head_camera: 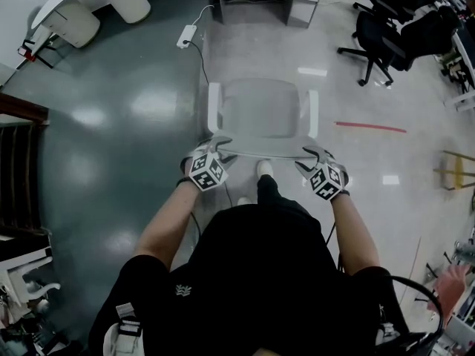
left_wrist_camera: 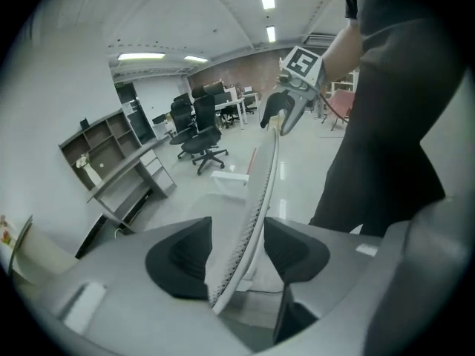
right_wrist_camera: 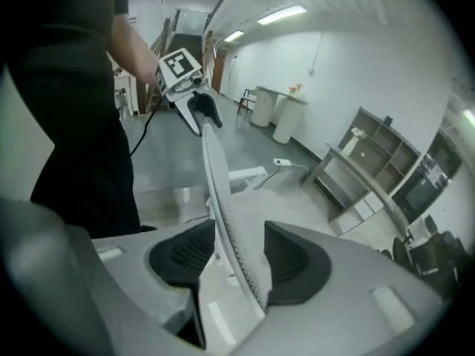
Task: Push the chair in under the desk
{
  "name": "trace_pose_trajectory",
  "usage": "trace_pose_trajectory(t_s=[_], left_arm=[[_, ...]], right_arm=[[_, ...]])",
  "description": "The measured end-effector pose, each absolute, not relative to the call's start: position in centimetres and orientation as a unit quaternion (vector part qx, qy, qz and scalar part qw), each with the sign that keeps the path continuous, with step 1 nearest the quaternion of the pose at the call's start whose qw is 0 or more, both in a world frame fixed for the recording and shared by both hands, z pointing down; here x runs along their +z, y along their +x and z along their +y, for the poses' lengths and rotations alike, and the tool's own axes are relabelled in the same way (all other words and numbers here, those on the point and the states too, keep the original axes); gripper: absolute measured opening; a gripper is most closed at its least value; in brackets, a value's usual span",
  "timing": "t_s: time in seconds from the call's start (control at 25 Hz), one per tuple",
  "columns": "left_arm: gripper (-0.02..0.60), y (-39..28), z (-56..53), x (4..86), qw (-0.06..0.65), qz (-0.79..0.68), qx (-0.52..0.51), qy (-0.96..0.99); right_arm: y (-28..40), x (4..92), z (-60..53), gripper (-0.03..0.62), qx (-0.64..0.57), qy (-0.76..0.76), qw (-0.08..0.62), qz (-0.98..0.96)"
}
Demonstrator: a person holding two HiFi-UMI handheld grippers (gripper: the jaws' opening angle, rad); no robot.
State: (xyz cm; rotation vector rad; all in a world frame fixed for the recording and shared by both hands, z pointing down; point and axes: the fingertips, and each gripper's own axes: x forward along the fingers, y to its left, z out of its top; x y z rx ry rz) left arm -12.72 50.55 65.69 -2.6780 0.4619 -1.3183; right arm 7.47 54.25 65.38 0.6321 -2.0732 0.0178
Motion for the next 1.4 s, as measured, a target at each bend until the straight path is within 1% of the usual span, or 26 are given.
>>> trace_pose_trajectory(t_s=[0.12, 0.2, 0.36, 0.84, 1.4], left_arm=[[0.233, -11.9, 50.2, 66.7, 0.052, 0.125, -0.451, -0.882], [0.219, -11.6, 50.1, 67.1, 0.040, 0.110, -0.460, -0.880], [0.144, -11.5, 50.1, 67.5, 0.017, 0.089, -0.466, -0.880], [0.137, -10.4, 45.4, 67.7, 0.024, 0.116, -0.501, -0.857], [0.140, -9.5, 39.5, 67.6, 0.013, 0.154, -0.531, -0.833]], right_arm=[[7.2, 66.8, 53.8, 0.181, 0.001, 0.228, 0.491, -0.841], [7.1, 67.2, 53.6, 0.169, 0.008, 0.213, 0.493, -0.844], [6.8, 67.5, 53.3, 0.124, 0.017, 0.197, 0.487, -0.851], [7.9, 67.7, 48.5, 0.118, 0.020, 0.210, 0.487, -0.848], [8.9, 67.6, 42.6, 0.118, 0.020, 0.208, 0.478, -0.853]])
